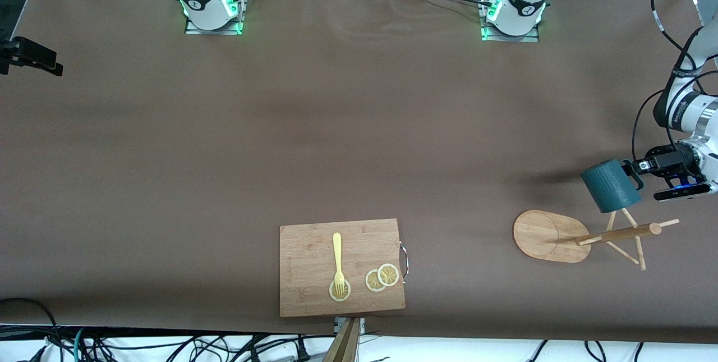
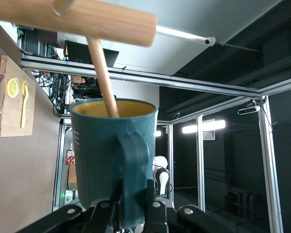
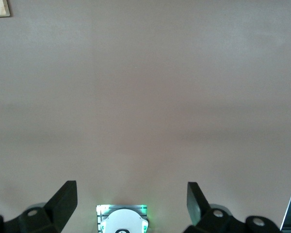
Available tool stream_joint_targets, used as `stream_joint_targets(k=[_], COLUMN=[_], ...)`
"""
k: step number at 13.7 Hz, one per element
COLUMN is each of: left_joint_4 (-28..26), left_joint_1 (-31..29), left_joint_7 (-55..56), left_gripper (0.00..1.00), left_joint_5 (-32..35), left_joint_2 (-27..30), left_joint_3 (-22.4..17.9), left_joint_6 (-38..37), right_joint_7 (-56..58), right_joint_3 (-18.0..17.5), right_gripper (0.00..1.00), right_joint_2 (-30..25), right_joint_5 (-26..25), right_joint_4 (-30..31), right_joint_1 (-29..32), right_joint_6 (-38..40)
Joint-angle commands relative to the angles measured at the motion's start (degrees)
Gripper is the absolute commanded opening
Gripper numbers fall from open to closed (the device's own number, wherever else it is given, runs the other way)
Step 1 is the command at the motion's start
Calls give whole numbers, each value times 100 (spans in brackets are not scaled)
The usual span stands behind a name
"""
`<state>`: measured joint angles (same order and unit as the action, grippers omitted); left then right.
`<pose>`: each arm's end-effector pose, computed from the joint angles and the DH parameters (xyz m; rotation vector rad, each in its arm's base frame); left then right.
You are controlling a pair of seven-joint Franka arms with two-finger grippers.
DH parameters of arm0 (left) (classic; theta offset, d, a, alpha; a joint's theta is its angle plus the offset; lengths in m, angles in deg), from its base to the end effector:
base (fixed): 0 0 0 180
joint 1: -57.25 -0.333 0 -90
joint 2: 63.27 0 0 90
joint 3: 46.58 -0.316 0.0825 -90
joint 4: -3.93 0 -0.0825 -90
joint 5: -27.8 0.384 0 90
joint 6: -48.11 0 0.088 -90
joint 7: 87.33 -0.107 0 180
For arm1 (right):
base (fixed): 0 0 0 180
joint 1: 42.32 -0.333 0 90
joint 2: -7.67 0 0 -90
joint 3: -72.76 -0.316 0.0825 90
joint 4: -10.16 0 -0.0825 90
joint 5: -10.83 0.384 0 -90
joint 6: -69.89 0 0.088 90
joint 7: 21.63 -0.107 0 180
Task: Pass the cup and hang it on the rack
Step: 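Lower the mug handle onto a rack peg with the left gripper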
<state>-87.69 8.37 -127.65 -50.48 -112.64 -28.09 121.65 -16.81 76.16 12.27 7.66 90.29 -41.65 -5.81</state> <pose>0.5887 0.2426 0.2219 1.2334 0.2316 0.1659 0.5507 -0.0446 0.6396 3.0846 0.0053 -0.2497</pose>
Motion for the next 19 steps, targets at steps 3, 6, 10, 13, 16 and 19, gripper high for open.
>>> stream_joint_targets(k=[3,6,10,13,16,19], left_joint_4=[514,523,523,567,663,865], left_joint_1=[19,10,1,1,1,62], left_joint_7=[612,631,613,631,788,1000], left_gripper=[0,0,0,0,0,0], left_joint_5=[-151,-266,-275,-275,-397,-441], left_joint_2=[-301,-424,-512,-538,-583,-661], left_joint_3=[-39,-83,-170,-197,-197,-197], left_joint_6=[-68,-68,-68,-77,-77,-60], right_joint_7=[90,81,81,72,81,90], right_joint_3=[-49,-49,-49,-58,-41,-49], right_gripper=[100,100,100,100,100,100], right_joint_2=[-20,-20,-20,-20,-20,-20], right_joint_5=[-61,-52,-52,-60,-43,-61], right_joint_4=[-59,-59,-59,-59,-59,-59], right_joint_1=[39,48,39,30,39,30], right_joint_6=[20,28,28,11,20,20])
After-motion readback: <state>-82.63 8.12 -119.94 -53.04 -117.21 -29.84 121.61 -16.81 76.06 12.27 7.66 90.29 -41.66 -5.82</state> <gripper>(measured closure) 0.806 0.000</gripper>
